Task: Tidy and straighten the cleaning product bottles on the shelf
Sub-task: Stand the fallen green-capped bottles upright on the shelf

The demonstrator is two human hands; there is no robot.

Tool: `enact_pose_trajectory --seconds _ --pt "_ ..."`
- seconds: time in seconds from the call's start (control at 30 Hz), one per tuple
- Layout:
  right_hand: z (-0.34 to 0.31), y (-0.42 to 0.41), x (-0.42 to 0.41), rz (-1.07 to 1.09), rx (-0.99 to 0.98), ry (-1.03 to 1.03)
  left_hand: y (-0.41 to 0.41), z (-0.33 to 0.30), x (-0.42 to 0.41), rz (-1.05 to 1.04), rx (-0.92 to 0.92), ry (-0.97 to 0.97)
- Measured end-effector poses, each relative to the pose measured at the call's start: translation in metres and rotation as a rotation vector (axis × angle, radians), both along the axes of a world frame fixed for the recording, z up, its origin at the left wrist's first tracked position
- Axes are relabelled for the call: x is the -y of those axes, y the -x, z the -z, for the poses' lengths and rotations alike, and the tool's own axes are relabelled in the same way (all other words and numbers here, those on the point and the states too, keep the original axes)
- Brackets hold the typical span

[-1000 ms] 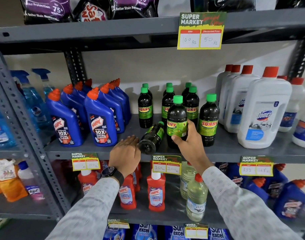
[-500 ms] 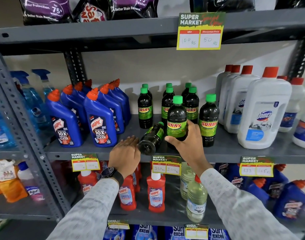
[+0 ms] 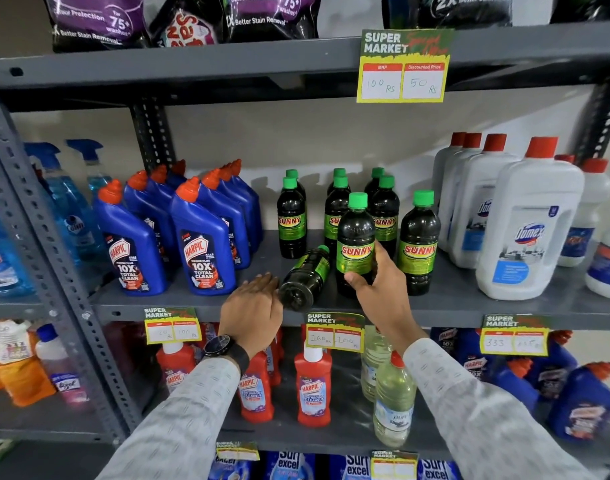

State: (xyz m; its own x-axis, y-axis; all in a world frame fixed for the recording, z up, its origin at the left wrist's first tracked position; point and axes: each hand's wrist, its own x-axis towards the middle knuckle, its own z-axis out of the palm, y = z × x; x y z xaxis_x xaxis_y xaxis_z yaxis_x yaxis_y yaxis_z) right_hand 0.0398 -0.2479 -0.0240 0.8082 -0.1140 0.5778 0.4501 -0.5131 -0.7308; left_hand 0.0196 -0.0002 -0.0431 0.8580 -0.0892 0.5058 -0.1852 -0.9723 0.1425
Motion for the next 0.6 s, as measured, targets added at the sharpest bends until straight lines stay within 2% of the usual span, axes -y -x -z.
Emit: enact_pose_trajectory --seconds 0.13,0.23,0.3,0.33,0.43,0.6 --pt "-0.004 0.013 -0.002 0.033 0.0 0.039 0.0 -0.002 -0.002 0.013 -0.007 -0.004" --pt "-0.001 0.035 -0.009 0.198 0.211 0.103 0.001 -0.002 -0.005 0.019 0.011 -0.019" --pt "-0.006 0.045 -0.019 0.217 0.313 0.178 0.003 -0.002 -0.008 -0.001 0.038 -0.017" --pt "-0.012 0.047 -0.026 0.2 0.276 0.251 0.004 -0.002 -0.01 -0.001 0.042 -0.014" --pt "-0.035 0.043 -0.053 0.169 -0.035 0.448 0.004 0.001 -0.013 0.037 0.039 -0.037" --pt "-0.061 0.028 -0.095 0.195 -0.356 0.529 0.004 0.004 -0.016 0.055 0.044 -0.016"
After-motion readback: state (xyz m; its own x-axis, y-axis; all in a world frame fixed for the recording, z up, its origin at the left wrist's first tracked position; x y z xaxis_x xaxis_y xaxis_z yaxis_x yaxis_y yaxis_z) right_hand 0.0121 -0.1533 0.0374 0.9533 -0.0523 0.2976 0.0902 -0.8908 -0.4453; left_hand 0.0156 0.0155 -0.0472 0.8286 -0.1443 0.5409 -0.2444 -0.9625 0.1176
